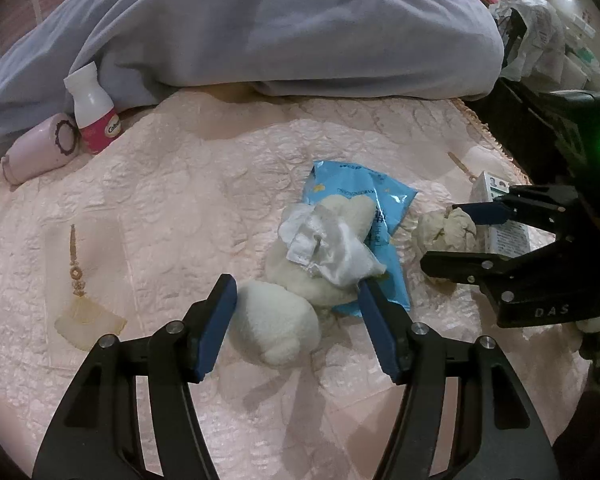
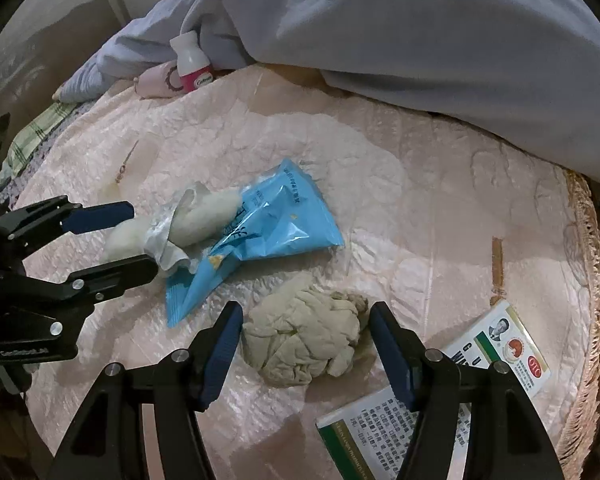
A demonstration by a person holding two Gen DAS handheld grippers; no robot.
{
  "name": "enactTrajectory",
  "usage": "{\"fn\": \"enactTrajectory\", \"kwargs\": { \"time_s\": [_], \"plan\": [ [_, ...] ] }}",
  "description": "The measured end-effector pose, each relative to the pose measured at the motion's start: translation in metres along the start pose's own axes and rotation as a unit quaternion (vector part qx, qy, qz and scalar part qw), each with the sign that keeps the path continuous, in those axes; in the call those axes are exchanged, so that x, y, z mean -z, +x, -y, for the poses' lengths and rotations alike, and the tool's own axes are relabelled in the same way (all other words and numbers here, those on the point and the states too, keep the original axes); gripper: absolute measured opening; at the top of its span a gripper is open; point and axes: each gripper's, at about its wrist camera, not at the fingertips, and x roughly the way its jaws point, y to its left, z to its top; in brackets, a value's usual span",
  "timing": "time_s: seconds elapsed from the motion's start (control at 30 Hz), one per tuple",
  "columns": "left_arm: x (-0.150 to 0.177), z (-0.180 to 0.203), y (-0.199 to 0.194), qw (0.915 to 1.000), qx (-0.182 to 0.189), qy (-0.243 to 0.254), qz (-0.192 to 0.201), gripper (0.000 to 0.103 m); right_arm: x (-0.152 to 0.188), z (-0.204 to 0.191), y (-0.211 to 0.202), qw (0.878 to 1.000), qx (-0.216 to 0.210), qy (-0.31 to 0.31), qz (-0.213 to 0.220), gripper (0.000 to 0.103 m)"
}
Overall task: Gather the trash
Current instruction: 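Return both grippers over the remaining trash on the bed, then grasp the beige cloth with the right gripper while the left grasps the white plush toy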
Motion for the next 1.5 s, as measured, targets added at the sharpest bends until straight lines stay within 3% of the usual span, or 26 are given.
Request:
{"fn": "enactTrajectory", "kwargs": {
  "time_s": [1.1, 1.5],
  "plan": [
    [0.002, -0.008, 0.007, 1.0, 0.004, -0.007, -0.001, 0.063, 0.004, -0.007, 0.003, 1.0, 0.013, -0.023, 0.007, 0.063],
    [0.001, -0.006, 0.024, 0.9994, -0.026, -0.013, -0.02, 0.06, 0.005, -0.011, 0.004, 0.999, 0.022, -0.037, 0.007, 0.063]
  ]
}}
